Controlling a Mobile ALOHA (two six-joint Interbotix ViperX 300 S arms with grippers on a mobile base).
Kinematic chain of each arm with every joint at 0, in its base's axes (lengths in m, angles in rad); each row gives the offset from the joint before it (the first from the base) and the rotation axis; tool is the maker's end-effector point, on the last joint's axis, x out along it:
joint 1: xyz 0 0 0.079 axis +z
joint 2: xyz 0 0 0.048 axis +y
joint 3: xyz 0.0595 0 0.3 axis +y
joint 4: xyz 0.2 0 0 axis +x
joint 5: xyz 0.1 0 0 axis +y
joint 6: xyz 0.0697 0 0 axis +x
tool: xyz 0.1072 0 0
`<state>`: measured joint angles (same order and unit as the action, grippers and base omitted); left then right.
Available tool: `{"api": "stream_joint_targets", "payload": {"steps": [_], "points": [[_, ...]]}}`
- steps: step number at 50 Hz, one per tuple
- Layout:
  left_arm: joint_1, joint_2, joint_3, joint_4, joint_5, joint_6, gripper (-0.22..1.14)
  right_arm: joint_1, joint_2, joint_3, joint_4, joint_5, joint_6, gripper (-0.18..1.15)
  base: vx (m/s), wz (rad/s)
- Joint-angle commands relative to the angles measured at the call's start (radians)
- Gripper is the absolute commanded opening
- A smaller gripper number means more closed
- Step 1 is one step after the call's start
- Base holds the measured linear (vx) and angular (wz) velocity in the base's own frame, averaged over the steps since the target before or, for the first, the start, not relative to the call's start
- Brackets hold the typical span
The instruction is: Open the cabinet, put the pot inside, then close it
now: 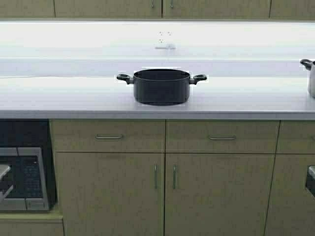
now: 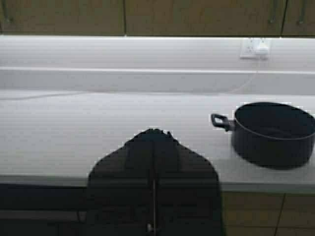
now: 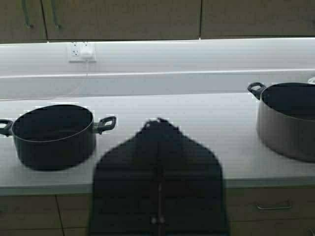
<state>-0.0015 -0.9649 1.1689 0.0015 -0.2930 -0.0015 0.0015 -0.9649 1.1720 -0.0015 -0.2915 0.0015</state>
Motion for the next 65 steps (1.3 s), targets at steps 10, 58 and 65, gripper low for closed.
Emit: {"api": "stream_joint_targets", "payload": {"steps": [10,58,65], "points": [[-0.009,0.071,0.002,0.051,-0.018,-0.015,0.04,0.006,0.031,0.002,-0.008,0.003,0.0,0.05,0.11,0.03],[-0.009,0.051,0.02,0.051,-0.057,-0.029,0.03,0.008,0.015,-0.008,-0.008,0.041,0.002,0.05,0.28,0.02],[-0.009,0.051,0.023,0.052,-0.057,-0.037,0.03,0.008,0.011,0.0,-0.008,0.041,0.003,0.05,0.28,0.0]]}}
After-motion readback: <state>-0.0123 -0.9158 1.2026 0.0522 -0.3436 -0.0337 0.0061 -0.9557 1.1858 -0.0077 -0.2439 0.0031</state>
